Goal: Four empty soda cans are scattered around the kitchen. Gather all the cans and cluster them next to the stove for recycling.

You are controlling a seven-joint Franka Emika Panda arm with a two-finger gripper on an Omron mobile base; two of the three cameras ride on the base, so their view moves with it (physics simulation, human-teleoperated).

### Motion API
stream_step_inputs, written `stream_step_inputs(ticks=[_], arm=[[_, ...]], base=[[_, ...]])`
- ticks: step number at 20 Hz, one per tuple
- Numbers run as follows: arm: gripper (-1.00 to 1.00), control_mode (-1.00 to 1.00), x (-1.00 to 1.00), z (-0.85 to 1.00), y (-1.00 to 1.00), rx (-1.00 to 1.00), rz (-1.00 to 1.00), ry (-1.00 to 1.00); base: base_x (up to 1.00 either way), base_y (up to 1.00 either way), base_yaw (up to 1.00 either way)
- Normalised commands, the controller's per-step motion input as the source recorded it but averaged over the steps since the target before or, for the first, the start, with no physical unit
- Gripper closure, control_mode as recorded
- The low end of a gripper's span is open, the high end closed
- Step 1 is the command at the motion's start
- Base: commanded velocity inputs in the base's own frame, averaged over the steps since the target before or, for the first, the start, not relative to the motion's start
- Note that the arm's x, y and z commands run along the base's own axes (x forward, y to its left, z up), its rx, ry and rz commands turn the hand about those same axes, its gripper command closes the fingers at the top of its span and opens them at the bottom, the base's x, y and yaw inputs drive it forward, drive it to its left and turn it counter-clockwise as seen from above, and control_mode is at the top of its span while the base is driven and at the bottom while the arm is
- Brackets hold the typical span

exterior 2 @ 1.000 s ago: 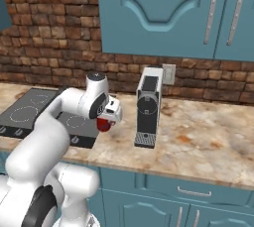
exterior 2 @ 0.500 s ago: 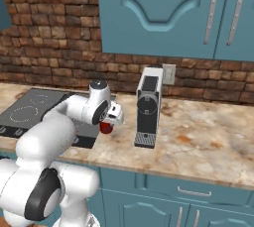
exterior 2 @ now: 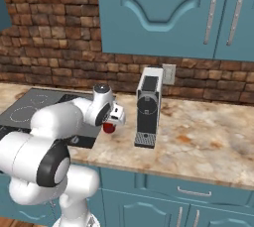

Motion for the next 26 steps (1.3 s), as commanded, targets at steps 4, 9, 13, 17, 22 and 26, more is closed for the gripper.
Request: stream_step_inputs(ticks=[4,9,13,17,22,26], arm=[[1.0,-1.0,0.27,-0.07,0.0,0.0,0.0,0.0],[1.0,-1.0,0.09,-0.02,0.0,0.0,0.0,0.05],[1.0,-1.0,0.0,-0.11,0.0,0.0,0.0,0.02],[1.0,-1.0,0.0,-0.12,0.0,0.0,0.0,0.0],[1.0,-1.0,0.04,-0.1,0.01,0.0,0.0,0.01],[1.0,-1.0,0.06,-0.05,0.05,0.0,0.0,0.05]], base=[[0.0,0.0,0.0],[0.0,0.0,0.0],[0.0,0.0,0.0],[0.0,0.0,0.0],[0.0,0.0,0.0],[0.0,0.0,0.0]])
